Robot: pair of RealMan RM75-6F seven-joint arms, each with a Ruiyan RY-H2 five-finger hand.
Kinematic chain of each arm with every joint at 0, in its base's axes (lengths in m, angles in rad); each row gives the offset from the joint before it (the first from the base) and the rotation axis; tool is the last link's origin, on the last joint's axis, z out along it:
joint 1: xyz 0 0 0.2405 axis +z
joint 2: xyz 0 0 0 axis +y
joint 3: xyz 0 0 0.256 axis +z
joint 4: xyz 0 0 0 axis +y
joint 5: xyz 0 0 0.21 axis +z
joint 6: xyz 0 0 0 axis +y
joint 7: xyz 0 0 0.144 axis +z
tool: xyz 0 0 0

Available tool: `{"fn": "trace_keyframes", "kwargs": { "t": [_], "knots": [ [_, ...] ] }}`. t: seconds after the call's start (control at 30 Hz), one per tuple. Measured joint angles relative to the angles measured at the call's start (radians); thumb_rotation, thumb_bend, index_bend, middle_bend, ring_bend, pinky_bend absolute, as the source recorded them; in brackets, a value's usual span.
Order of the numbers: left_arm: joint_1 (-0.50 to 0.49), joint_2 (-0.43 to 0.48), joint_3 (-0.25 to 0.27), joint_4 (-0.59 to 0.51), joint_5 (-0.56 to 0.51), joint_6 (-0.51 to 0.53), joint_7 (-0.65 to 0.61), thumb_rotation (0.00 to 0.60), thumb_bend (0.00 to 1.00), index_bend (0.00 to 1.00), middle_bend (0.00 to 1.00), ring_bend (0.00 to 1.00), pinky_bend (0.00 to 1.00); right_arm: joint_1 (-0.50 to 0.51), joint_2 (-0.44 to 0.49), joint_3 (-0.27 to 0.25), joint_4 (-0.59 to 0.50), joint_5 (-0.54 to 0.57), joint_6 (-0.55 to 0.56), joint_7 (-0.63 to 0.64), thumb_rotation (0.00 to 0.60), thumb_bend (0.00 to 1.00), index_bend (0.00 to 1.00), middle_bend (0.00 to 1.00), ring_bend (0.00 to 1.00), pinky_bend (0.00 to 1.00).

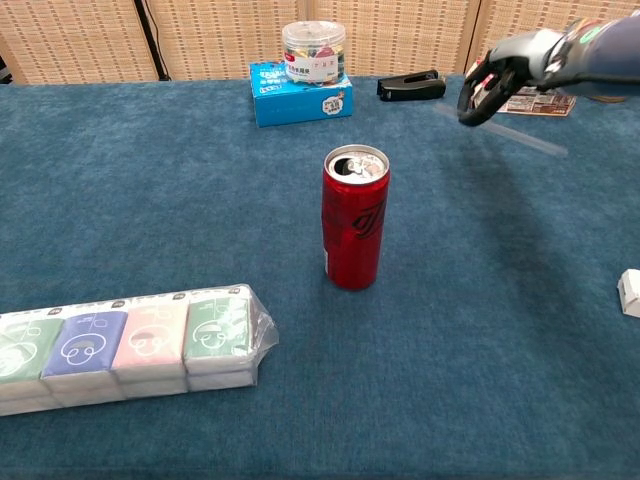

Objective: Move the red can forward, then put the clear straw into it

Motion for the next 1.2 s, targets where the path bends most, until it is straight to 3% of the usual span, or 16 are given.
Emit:
{"fn": "trace_keyframes", "kwargs": {
  "t": [0.2,0.5,0.87,1.2],
  "knots": [
    [0.011,0.006,0.005,-0.002,0.019,0.023,-0.012,0.6,0.36,0.0,0.0,0.0,0.0,-0.098,0.168,0.033,-0.228,-0.109,0.032,0.169,0.6,0.49,0.56,0.0,0.0,0.0],
    [0.04,-0.002,-0.008,-0.008,-0.018,0.083,0.059,0.6,0.36,0.0,0.0,0.0,0.0,-0.2,0.335,0.062,-0.449,-0.202,0.065,0.353,0.6,0.51,0.56,0.0,0.0,0.0],
    [0.064,0.012,-0.029,-0.023,-0.036,0.125,0.033,0.6,0.36,0.0,0.0,0.0,0.0,-0.303,0.41,0.112,-0.554,-0.348,-0.008,0.649,0.6,0.52,0.55,0.0,0.0,0.0],
    [0.071,0.043,-0.029,-0.012,0.015,0.137,-0.08,0.6,0.36,0.0,0.0,0.0,0.0,-0.408,0.405,0.17,-0.583,-0.61,-0.026,0.969,0.6,0.52,0.56,0.0,0.0,0.0]
  ]
}}
